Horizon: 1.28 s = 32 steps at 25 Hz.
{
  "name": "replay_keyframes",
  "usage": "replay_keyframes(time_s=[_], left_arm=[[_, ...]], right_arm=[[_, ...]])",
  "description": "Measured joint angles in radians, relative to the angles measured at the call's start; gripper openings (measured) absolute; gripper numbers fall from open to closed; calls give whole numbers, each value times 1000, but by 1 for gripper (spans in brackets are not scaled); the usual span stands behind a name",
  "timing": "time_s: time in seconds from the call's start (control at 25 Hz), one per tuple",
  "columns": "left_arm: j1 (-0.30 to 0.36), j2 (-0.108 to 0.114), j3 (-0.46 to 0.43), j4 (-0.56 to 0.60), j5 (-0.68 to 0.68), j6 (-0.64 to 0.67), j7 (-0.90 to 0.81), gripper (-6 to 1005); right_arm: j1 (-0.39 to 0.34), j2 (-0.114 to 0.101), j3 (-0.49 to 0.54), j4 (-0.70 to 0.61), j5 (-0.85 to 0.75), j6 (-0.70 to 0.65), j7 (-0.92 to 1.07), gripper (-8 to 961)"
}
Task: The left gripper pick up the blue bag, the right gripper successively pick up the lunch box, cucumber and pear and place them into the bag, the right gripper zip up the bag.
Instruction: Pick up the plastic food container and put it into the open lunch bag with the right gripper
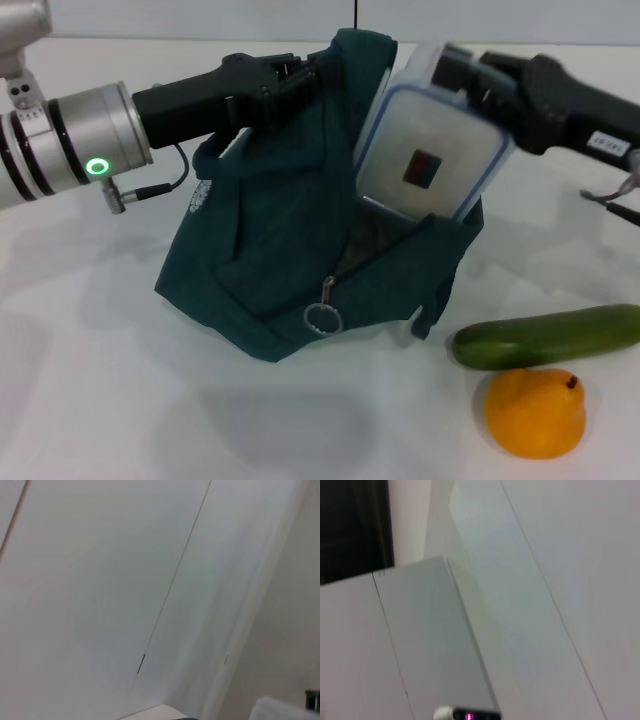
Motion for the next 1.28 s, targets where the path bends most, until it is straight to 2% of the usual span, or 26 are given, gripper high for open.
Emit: replay_keyframes(time_s=[0.24,0.72,1.28], left_arm=[[1,0,0,-1,3,0,-4,103],[-17,-3,0,9,25,26,-61,104],[-25,8,-2,9,16,62,-90,103]], right_arm=[[-19,-5,9,-3,65,-43,-34,114],[23,0,-1,6,90,-66,-71,118],[-9,1,-108,74,100,-50,-274,122]])
